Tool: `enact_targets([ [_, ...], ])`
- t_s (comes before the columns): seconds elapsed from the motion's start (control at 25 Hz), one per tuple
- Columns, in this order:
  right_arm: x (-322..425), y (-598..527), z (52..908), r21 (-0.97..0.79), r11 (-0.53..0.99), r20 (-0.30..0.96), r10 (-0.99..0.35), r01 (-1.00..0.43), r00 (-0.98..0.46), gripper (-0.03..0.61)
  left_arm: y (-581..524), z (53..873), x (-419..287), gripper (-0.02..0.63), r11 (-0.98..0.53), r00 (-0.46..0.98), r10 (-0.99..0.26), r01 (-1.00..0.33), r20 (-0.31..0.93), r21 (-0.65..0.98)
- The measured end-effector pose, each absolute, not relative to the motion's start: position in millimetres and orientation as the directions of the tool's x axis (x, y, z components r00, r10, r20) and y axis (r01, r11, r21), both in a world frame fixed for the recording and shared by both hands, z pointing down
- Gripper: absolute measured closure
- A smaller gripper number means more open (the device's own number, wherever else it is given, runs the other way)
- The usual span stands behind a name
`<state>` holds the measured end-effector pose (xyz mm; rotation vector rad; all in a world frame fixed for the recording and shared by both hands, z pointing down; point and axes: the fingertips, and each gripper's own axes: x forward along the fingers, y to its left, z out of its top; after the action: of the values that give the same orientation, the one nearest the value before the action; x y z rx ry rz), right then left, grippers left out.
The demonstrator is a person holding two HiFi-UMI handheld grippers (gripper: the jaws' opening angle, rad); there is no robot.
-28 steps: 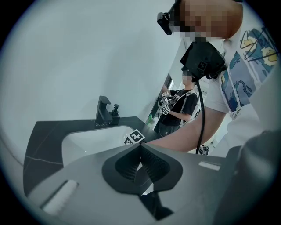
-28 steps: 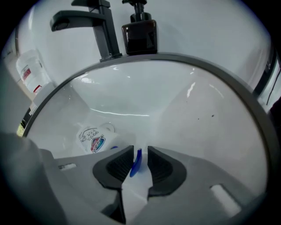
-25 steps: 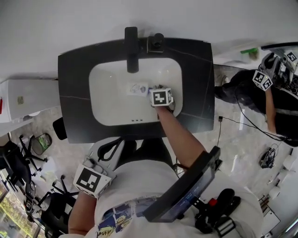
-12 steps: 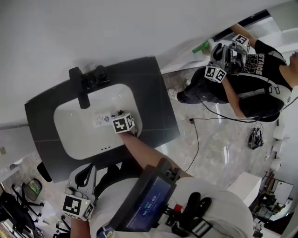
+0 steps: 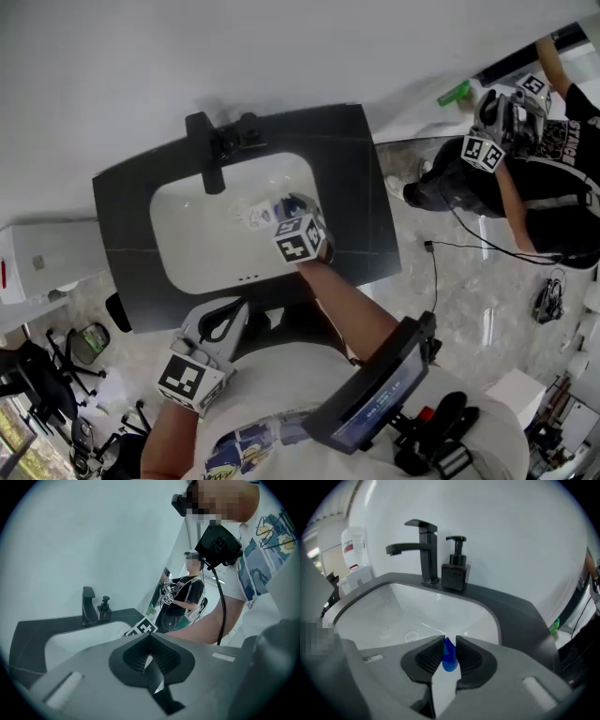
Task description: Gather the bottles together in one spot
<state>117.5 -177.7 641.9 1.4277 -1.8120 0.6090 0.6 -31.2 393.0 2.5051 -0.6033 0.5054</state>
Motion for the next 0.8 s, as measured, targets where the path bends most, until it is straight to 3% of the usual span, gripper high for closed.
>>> enact_targets([
  [0.28, 115.6, -188.9, 595.6, 0.283, 0.440, 0.710, -0.693, -0.852, -0.122, 0.509, -28.1, 389.1, 17.6, 0.611, -0.793, 0.845, -0.298, -0.478, 0.445, 0.378],
  [0.8, 144.2, -238.0, 487.0, 0.504, 0.541, 0.564, -0.796, -0.673, -0.218, 0.529, -28.1, 380.2, 36.9, 0.611, -0.765, 0.835, -0.346, -0.515, 0.428, 0.387],
])
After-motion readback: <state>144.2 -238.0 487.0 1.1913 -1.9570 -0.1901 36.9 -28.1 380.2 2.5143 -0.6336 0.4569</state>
